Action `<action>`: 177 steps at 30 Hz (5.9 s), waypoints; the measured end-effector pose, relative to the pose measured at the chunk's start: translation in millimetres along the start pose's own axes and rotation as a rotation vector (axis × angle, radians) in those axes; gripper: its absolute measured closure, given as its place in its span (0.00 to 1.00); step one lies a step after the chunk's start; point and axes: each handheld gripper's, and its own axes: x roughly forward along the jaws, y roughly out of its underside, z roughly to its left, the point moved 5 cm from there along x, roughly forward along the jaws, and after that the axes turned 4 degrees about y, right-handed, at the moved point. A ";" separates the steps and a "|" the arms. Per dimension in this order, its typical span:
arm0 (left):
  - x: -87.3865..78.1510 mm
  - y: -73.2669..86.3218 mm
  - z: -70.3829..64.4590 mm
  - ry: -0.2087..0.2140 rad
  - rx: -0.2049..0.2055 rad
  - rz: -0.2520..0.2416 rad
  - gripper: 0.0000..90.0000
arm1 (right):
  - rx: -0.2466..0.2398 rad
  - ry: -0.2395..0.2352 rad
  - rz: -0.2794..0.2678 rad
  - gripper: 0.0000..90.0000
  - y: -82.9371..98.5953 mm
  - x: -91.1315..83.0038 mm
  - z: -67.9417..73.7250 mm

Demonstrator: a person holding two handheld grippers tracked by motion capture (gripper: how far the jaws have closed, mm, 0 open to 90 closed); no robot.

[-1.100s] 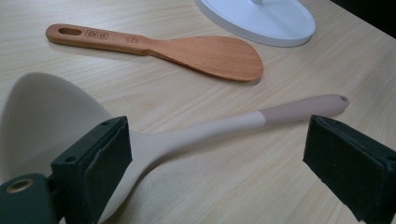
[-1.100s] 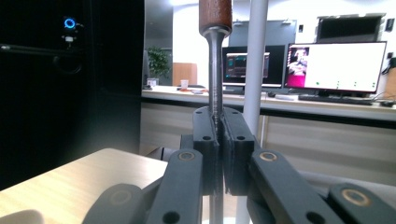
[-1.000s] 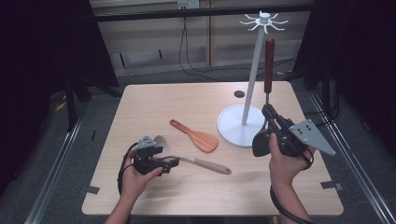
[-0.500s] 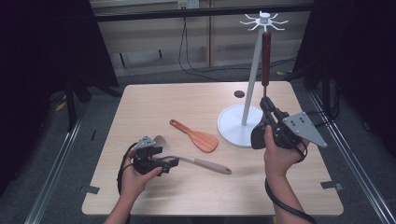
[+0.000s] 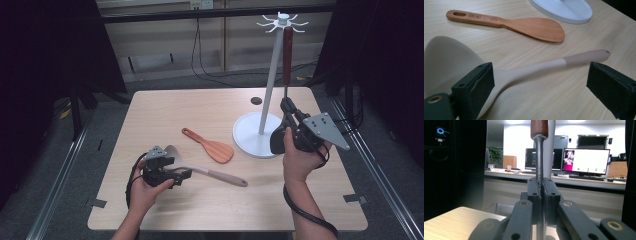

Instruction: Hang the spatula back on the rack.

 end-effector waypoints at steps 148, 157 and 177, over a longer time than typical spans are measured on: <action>0.3 1.6 6.9 0.003 -0.021 -0.004 0.09 | 0.012 0.074 -0.299 1.00 -95.0 76.1 -17.9; -0.9 1.3 8.1 -0.002 -0.020 -0.007 0.09 | 0.001 0.067 -0.293 1.00 -97.3 78.2 -14.8; -3.0 -0.3 8.6 -0.005 -0.022 -0.016 0.09 | 0.026 0.053 -0.272 1.00 -96.8 86.1 -2.3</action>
